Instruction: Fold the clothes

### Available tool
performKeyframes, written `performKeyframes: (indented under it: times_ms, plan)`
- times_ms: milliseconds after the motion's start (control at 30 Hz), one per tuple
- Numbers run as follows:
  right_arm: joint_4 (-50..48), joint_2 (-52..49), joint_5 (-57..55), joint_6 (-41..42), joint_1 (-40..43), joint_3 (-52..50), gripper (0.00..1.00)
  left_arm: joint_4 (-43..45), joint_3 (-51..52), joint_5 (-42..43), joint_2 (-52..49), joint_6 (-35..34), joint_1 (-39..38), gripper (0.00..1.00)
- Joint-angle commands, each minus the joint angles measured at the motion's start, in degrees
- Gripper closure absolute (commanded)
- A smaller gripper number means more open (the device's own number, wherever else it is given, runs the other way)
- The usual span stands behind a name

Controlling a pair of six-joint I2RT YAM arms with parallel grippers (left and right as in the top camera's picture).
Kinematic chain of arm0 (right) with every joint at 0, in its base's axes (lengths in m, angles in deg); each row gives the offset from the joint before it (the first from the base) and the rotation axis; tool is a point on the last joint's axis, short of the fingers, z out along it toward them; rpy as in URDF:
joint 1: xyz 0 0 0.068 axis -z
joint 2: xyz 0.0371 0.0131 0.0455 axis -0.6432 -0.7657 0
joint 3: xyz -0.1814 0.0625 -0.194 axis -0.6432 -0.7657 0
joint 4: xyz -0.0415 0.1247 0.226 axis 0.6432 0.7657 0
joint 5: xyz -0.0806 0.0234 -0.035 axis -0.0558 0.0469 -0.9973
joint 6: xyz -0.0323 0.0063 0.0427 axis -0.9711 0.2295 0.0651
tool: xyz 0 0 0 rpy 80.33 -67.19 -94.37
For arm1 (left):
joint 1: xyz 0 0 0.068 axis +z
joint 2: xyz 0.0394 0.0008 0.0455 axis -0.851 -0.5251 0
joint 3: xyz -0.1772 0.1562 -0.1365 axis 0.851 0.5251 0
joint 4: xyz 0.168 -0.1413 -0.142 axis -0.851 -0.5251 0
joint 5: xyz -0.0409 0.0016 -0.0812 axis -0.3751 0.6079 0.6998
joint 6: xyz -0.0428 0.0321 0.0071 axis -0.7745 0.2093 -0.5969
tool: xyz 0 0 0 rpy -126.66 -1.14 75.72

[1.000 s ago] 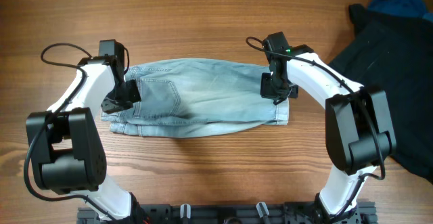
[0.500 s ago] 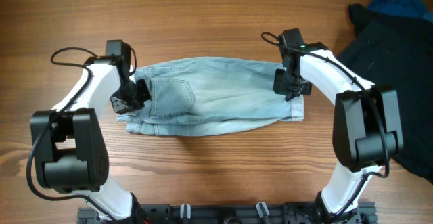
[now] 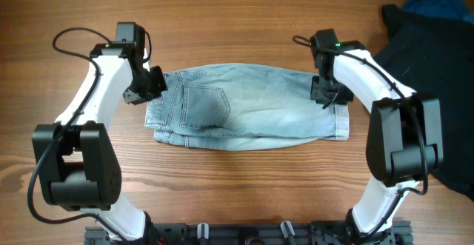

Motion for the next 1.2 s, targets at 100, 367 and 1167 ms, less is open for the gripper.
performKeyframes:
  times_ms: [100,367,1167]
  plan:
    - [2.73,7.56,-1.77,-0.63,0.31,6.34,0.09,-0.87,-1.77,-0.96,1.95,-0.04,-0.09,0.71]
    - [10.27,11.26,-1.25,-0.66,2.58,7.17,0.00,-0.20,-1.81,-0.96,1.95,0.22,-0.07,0.13]
    - [4.35,11.06,32.59,-24.79,18.51,-8.68,0.01,1.11,-1.79,-0.98,1.95,0.20,-0.07,0.00]
